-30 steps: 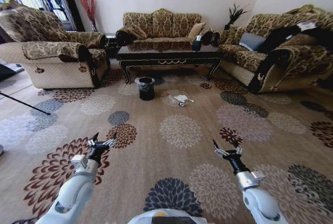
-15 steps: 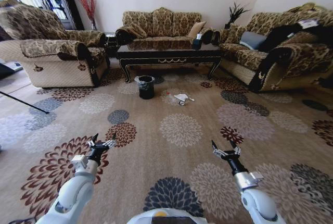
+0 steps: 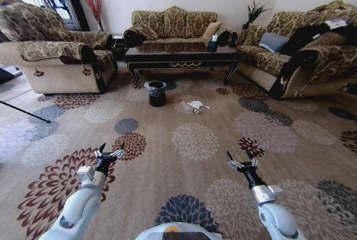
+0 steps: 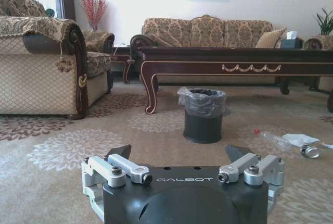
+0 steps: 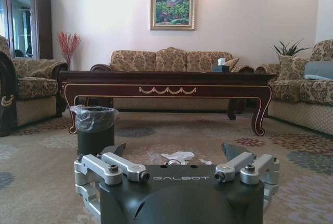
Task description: Move to the front of the table and pick up the trash from the floor, then place it into the trash bin.
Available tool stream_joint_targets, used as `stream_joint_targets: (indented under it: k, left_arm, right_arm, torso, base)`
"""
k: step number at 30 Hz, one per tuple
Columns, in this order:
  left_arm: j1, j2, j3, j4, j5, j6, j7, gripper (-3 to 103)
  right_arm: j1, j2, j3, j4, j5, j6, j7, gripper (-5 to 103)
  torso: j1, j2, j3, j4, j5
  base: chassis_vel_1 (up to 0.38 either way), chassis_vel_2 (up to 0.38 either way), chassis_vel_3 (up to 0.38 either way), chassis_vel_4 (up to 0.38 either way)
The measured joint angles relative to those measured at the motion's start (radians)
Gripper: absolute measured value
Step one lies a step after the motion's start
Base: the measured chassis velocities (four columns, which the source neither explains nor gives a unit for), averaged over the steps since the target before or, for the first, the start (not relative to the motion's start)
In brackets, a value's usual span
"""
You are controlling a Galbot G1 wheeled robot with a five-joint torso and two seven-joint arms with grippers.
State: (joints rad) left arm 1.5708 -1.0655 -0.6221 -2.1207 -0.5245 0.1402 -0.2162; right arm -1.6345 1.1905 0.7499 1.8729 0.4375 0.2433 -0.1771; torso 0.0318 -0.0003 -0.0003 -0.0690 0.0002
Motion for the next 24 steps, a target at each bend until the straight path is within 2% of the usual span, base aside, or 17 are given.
stream_joint_targets:
  k: [12,24]
  left_arm:
    - [-0.002,-0.004,0.002,0.013,0.01,-0.032,-0.01,100]
    - [-0.005,-0.005,0.002,0.014,0.007,-0.037,-0.012,100]
  right_arm:
    - [-0.001,0.012,-0.004,-0.002,-0.01,0.004,0.0,100]
    - [0.003,0.021,-0.009,-0.006,-0.017,0.004,-0.001,100]
  torso:
    - [0.0,0.003,0.0,0.0,-0.0001]
    - [0.001,0.006,0.0,0.0,-0.0002]
  base:
    - [-0.145,0.157,0.154,-0.149]
    - [-0.156,0.151,0.162,-0.151]
